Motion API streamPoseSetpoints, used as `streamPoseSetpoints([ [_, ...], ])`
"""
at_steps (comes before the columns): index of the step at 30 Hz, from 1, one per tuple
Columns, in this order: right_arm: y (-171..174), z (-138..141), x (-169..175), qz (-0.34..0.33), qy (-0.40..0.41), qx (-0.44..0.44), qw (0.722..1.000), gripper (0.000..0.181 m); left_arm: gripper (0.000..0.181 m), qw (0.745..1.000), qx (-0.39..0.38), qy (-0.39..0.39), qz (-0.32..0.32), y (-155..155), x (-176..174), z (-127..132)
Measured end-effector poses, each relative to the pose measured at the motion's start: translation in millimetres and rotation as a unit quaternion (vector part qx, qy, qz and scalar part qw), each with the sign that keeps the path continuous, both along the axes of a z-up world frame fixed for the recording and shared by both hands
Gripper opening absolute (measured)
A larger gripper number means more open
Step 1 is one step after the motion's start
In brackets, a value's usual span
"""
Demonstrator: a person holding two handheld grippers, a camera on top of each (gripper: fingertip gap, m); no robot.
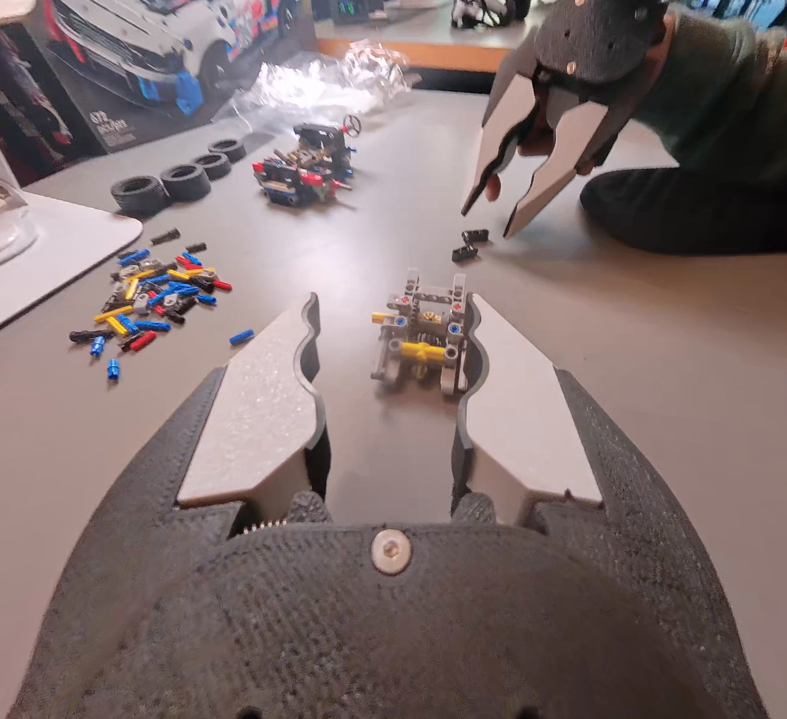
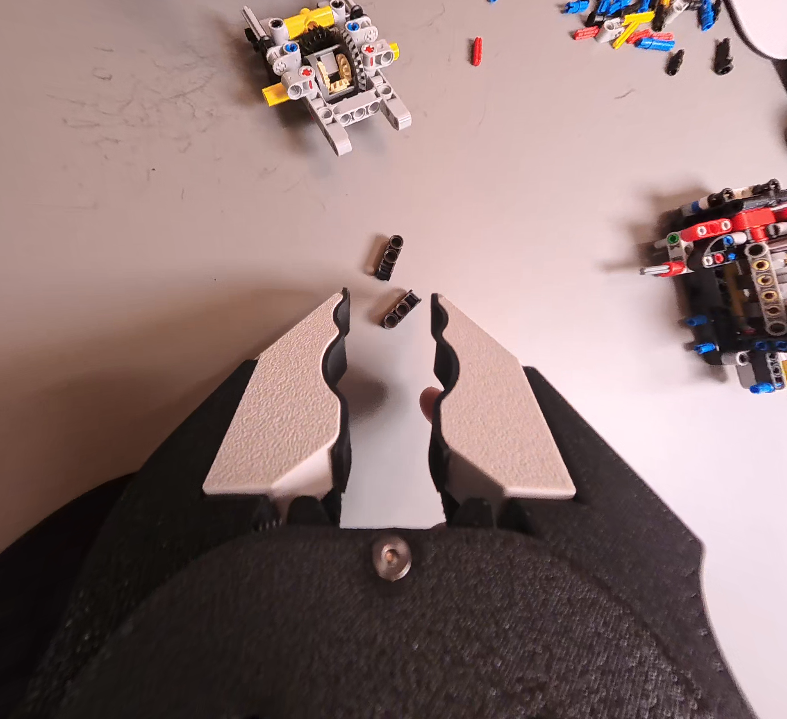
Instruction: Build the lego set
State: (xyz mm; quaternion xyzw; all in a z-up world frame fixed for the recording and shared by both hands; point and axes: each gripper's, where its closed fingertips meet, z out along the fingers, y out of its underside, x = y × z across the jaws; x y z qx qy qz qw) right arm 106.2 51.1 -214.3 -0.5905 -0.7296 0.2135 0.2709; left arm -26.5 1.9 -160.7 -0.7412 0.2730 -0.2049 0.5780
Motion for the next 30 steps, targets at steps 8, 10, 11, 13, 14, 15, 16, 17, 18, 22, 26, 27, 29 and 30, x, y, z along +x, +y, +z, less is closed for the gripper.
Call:
streamPoseSetpoints([
  [8, -3, -14, -2, 0.005, -0.024, -0.009, 1.0, 0.029, 0.065, 0.998, 0.024, -0.039, 0.041, 7, -15, 11],
  [10, -3, -14, -3, 0.005, -0.024, -0.01, 1.0, 0.025, 0.065, 0.998, 0.024, -0.042, 0.042, 8, -15, 12],
  [11, -4, -15, -3, 0.005, -0.025, -0.01, 1.0, 0.02, 0.064, 0.998, 0.023, -0.043, 0.041, 8, -15, 12],
  [13, -4, -15, -3, 0.007, -0.025, -0.008, 1.0, 0.009, 0.064, 0.998, 0.022, -0.045, 0.039, 8, -15, 12],
  [14, -4, -15, -4, 0.008, -0.023, -0.007, 1.0, 0.008, 0.063, 0.998, 0.021, -0.045, 0.037, 7, -15, 12],
  [15, -4, -15, -4, 0.009, -0.022, -0.007, 1.0, 0.008, 0.063, 0.998, 0.021, -0.046, 0.035, 7, -14, 12],
  [16, -4, -15, -5, 0.009, -0.019, -0.006, 1.0, 0.008, 0.062, 0.998, 0.021, -0.046, 0.032, 7, -14, 11],
  [17, -2, -15, -6, 0.007, -0.013, -0.004, 1.0, 0.008, 0.062, 0.998, 0.021, -0.044, 0.03, 6, -13, 11],
  [18, -2, -13, -9, 0.007, -0.003, -0.005, 1.0, 0.008, 0.061, 0.998, 0.022, -0.042, 0.029, 6, -12, 11],
  [22, -6, 5, -21, 0.015, 0.063, -0.01, 0.998, 0.008, 0.058, 0.999, 0.029, -0.02, 0.014, 3, -6, 9],
  [26, -16, 25, -33, 0.033, 0.125, -0.006, 0.992, 0.007, 0.045, 0.999, 0.025, 0.005, -0.021, -5, 8, 4],
  [27, -18, 27, -34, 0.038, 0.129, -0.005, 0.991, 0.007, 0.042, 0.999, 0.024, 0.008, -0.029, -6, 12, 3],
  [29, -16, 24, -32, 0.038, 0.117, 0.005, 0.992, 0.007, 0.039, 0.999, 0.025, 0.02, -0.037, -8, 16, 1],
  [30, -14, 24, -32, 0.036, 0.117, 0.008, 0.993, 0.008, 0.039, 0.999, 0.026, 0.024, -0.038, -9, 17, 0],
])
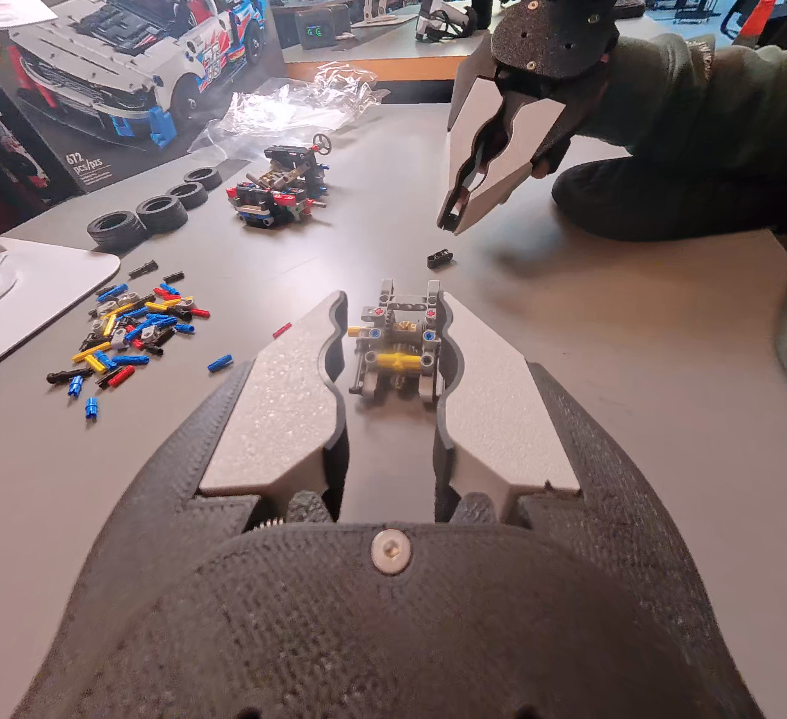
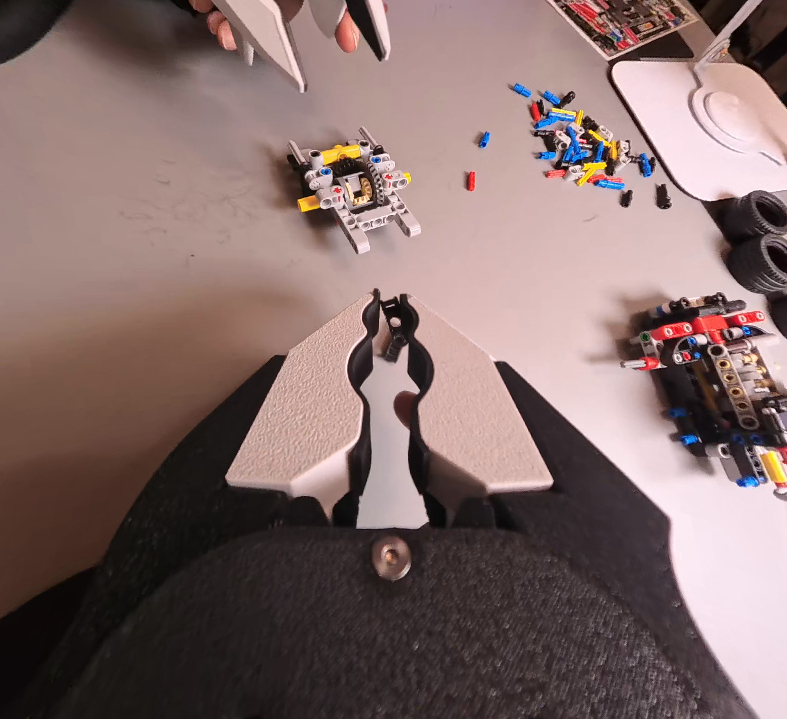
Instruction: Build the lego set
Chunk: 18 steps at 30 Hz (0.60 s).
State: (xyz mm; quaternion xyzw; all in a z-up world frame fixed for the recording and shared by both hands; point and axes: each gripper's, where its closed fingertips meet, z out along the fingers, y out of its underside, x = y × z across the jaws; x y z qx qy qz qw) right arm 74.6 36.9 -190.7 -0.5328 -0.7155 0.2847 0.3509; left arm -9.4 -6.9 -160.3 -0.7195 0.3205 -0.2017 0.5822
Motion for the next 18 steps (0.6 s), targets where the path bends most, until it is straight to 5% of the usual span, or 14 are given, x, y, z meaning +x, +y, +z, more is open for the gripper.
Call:
streamPoseSetpoints([
  [10, -55, 72, -30, 0.078, 0.214, -0.013, 0.974, 0.008, 0.038, 0.984, -0.082, -0.103, -0.123, -25, 46, 9],
  [18, -79, 112, -53, 0.068, 0.339, -0.338, 0.875, 0.008, 0.032, 0.973, -0.052, -0.177, -0.139, -29, 60, 47],
])
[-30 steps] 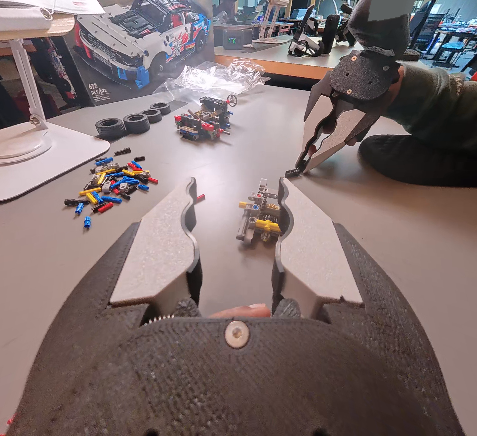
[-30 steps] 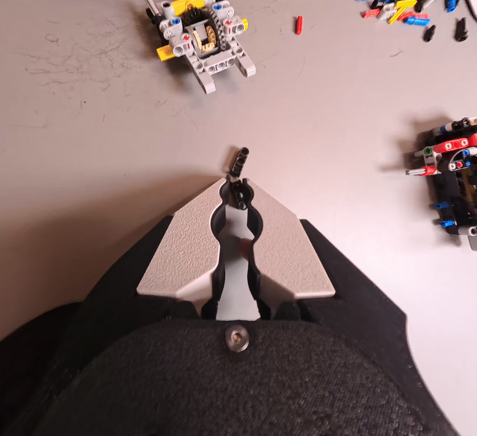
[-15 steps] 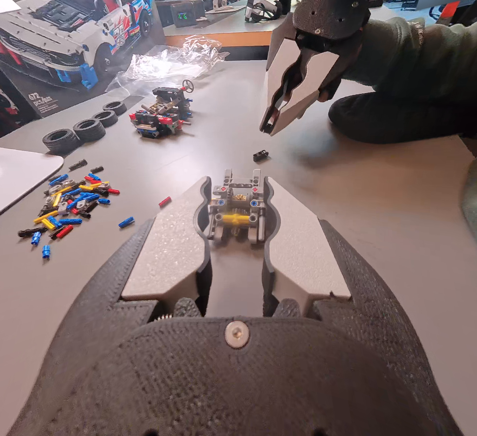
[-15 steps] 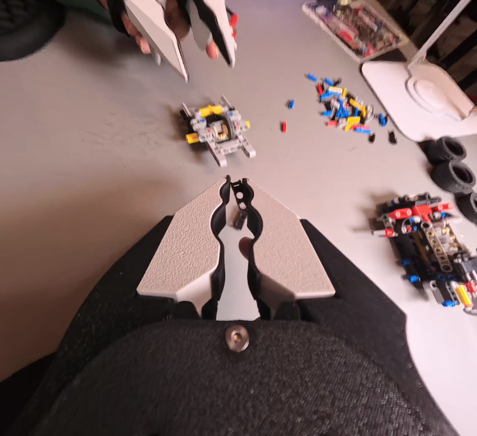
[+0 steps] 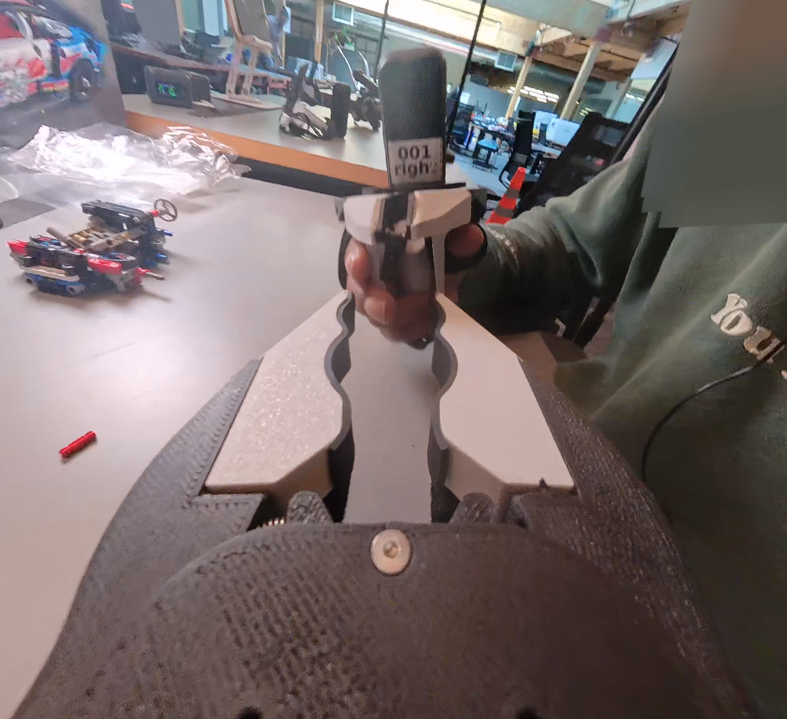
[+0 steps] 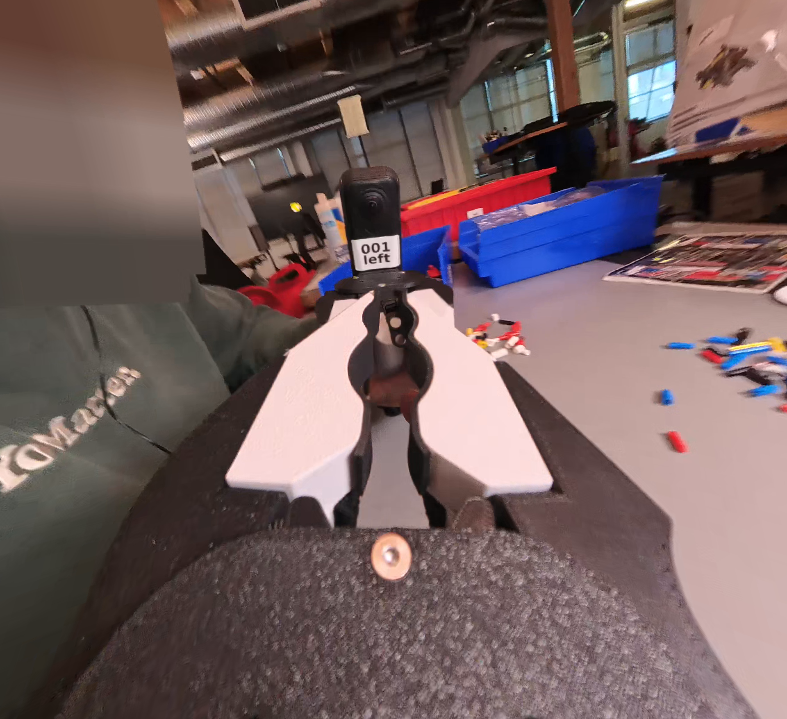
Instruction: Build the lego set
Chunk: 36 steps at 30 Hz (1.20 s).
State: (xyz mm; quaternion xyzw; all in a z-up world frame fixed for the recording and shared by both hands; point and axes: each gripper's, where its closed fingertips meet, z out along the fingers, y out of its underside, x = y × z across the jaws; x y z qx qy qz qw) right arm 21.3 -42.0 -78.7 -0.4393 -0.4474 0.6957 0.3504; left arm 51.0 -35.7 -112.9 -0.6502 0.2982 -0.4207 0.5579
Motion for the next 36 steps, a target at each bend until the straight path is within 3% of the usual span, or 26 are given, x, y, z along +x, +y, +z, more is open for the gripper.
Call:
streamPoseSetpoints([
  [3, 1, 1, -3, 0.022, 0.007, -0.059, 0.998, 0.008, 0.025, 0.999, 0.007, -0.027, 0.018, 2, -7, 13],
  [6, 4, 1, -2, 0.037, 0.011, -0.099, 0.994, 0.007, 0.004, 0.999, 0.019, -0.034, 0.03, 1, -13, 20],
  [12, 4, -2, 1, 0.066, 0.001, -0.112, 0.991, 0.007, 0.004, 0.999, 0.024, -0.006, 0.034, 0, -13, 16],
  [17, 15, -6, 3, 0.033, -0.02, -0.071, 0.997, 0.01, 0.004, 0.996, 0.025, 0.032, 0.085, 11, -24, 8],
  [24, 32, -30, -12, -0.09, -0.112, 0.003, 0.99, 0.013, 0.004, 0.981, 0.016, 0.117, 0.155, 26, -35, -14],
  [32, 33, -48, -19, -0.106, -0.163, -0.026, 0.981, 0.009, 0.004, 0.966, 0.035, 0.177, 0.184, 31, -39, -23],
  [36, 31, -45, -17, -0.075, -0.161, -0.054, 0.983, 0.007, 0.006, 0.974, 0.04, 0.159, 0.157, 27, -35, -20],
])
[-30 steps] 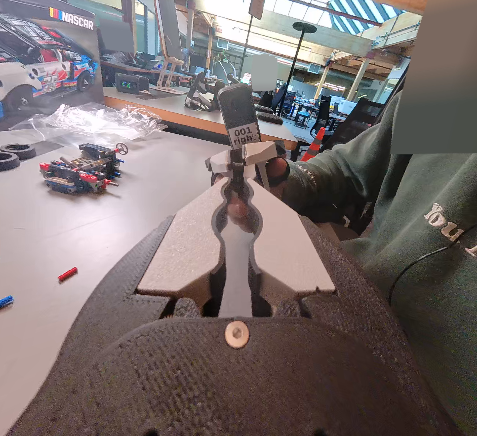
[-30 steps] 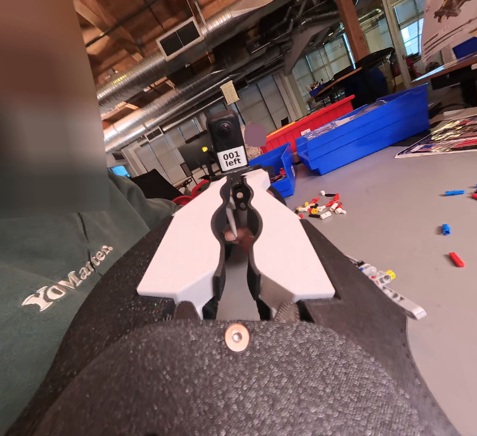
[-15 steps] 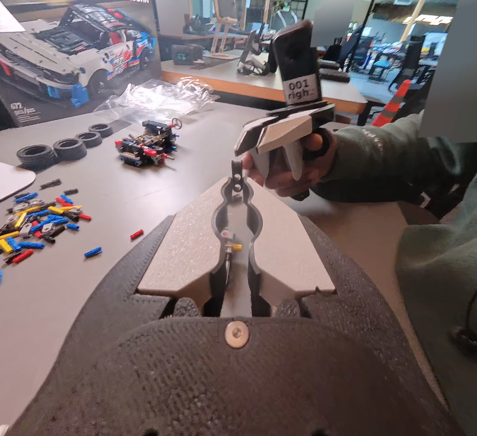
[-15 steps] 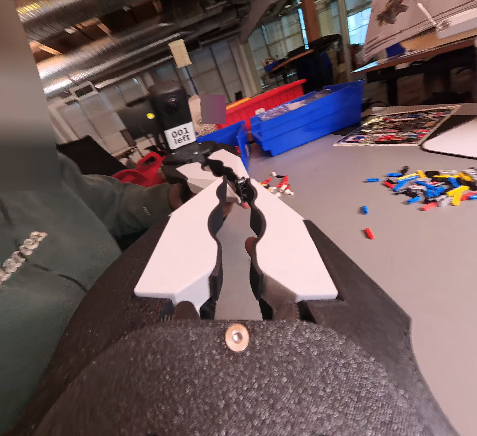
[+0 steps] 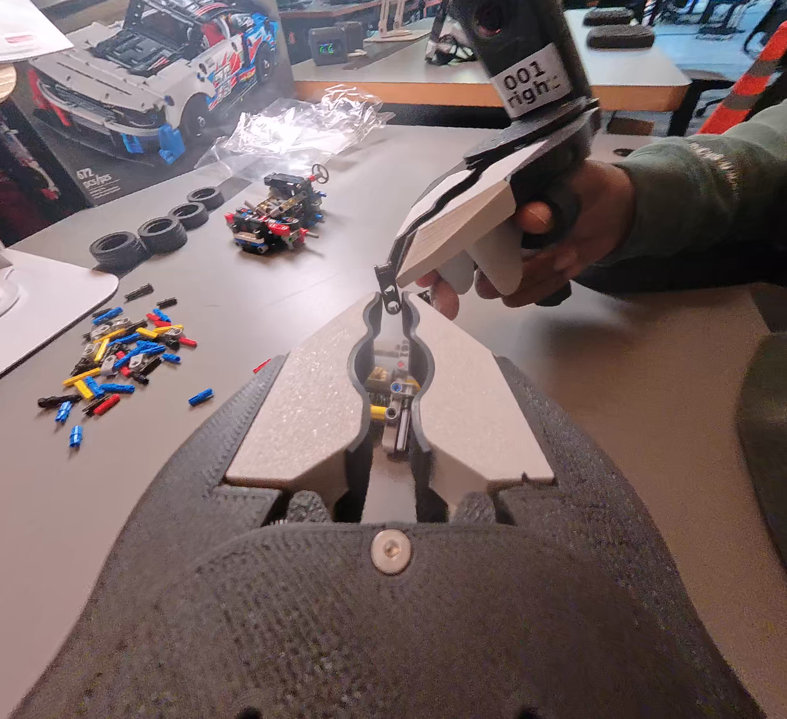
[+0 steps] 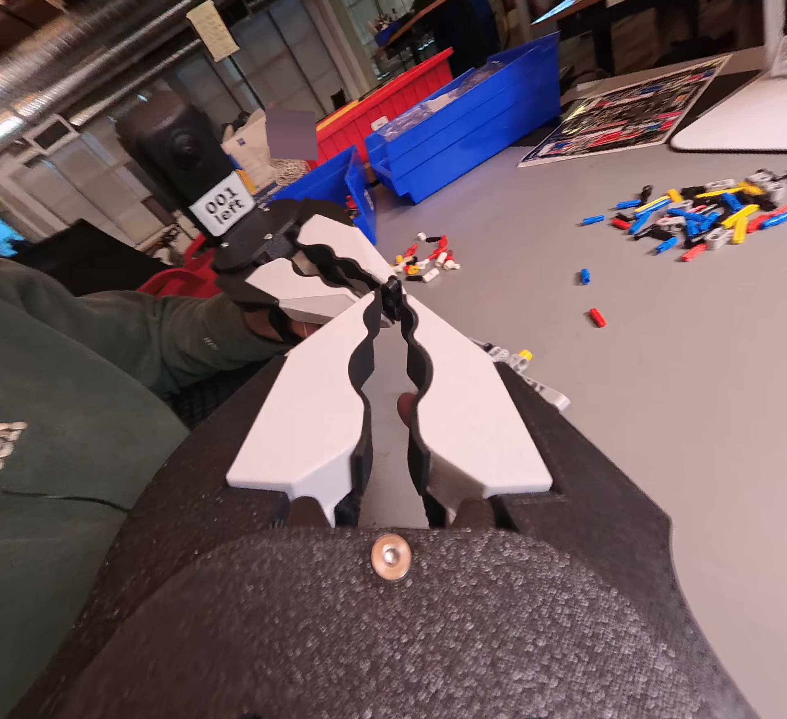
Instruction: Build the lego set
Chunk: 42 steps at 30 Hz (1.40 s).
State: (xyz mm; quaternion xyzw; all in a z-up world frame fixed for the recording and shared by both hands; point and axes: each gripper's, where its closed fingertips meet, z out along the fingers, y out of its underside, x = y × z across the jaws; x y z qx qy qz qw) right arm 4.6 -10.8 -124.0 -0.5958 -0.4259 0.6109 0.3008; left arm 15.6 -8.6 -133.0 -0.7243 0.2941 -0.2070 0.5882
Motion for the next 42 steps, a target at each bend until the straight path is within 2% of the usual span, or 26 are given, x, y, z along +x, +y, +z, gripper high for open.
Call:
streamPoseSetpoints([
  [3, -9, 0, 5, 0.069, -0.007, -0.056, 0.996, 0.006, 0.01, 0.997, -0.023, -0.062, -0.047, -8, 1, 5],
  [7, -23, -3, 17, 0.157, -0.009, -0.141, 0.977, 0.0, 0.014, 0.979, -0.073, -0.15, -0.122, -20, 2, 10],
  [13, -34, -3, 20, 0.194, -0.008, -0.162, 0.968, 0.0, 0.012, 0.964, -0.122, -0.164, -0.168, -30, 8, 0],
  [15, -34, -6, 20, 0.192, -0.016, -0.156, 0.969, 0.0, 0.009, 0.966, -0.131, -0.144, -0.172, -31, 11, -7],
  [17, -32, -11, 19, 0.183, -0.029, -0.136, 0.973, 0.0, 0.004, 0.974, -0.125, -0.115, -0.148, -26, 5, -14],
  [20, -23, -27, 19, 0.149, -0.079, -0.055, 0.984, 0.0, 0.003, 0.981, -0.125, -0.081, -0.126, -22, -9, -21],
  [22, -22, -38, 22, 0.14, -0.114, 0.011, 0.984, 0.002, 0.005, 0.976, -0.144, -0.055, -0.152, -31, -10, -28],
  [25, -25, -45, 29, 0.15, -0.135, 0.074, 0.977, 0.009, 0.013, 0.951, -0.19, -0.012, -0.242, -67, 2, -42],
  [29, -20, -47, 35, 0.154, -0.145, 0.101, 0.972, 0.011, 0.02, 0.916, -0.22, 0.061, -0.329, -106, 31, -67],
  [33, -12, -48, 42, 0.147, -0.15, 0.122, 0.97, 0.011, 0.027, 0.891, -0.222, 0.11, -0.381, -132, 58, -80],
  [36, -9, -50, 45, 0.144, -0.152, 0.128, 0.969, 0.011, 0.024, 0.886, -0.205, 0.136, -0.394, -140, 68, -85],
  [42, -13, -54, 45, 0.15, -0.153, 0.144, 0.966, 0.011, 0.005, 0.888, -0.171, 0.186, -0.384, -137, 70, -91],
])
